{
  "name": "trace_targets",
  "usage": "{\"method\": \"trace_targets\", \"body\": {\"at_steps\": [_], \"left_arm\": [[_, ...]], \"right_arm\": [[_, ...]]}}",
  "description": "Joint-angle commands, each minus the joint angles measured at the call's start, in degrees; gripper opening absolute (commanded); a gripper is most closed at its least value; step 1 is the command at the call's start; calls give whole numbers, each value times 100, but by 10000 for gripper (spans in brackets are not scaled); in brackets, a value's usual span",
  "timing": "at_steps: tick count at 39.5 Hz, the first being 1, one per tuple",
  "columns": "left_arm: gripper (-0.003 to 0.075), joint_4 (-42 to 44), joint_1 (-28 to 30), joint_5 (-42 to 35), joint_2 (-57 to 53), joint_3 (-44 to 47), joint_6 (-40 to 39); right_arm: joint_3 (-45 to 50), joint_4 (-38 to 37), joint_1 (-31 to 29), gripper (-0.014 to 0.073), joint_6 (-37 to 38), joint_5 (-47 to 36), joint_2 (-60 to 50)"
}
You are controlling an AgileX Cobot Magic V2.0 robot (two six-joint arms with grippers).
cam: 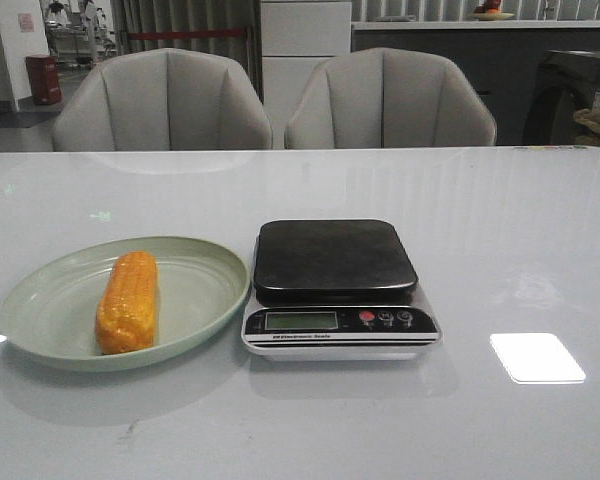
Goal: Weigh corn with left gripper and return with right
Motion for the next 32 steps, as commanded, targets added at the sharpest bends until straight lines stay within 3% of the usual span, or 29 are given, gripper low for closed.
{"method": "trace_targets", "body": {"at_steps": [1, 8, 20, 26, 32], "left_arm": [[114, -47, -44, -551, -105, -52, -151], [114, -47, -93, 363, 135, -943, -156], [114, -97, -92, 2392, 1515, -2575, -156], [114, -603, -92, 3518, 1999, -2984, -156], [114, -609, -229, 3755, 2217, -2968, -156]], "right_arm": [[62, -53, -35, 156, -43, -443, -119], [62, -53, -35, 156, -43, -443, -119], [62, -53, -35, 156, -43, -443, -119], [62, -53, -35, 156, -43, -443, -119], [62, -53, -35, 156, -43, -443, -119]]}}
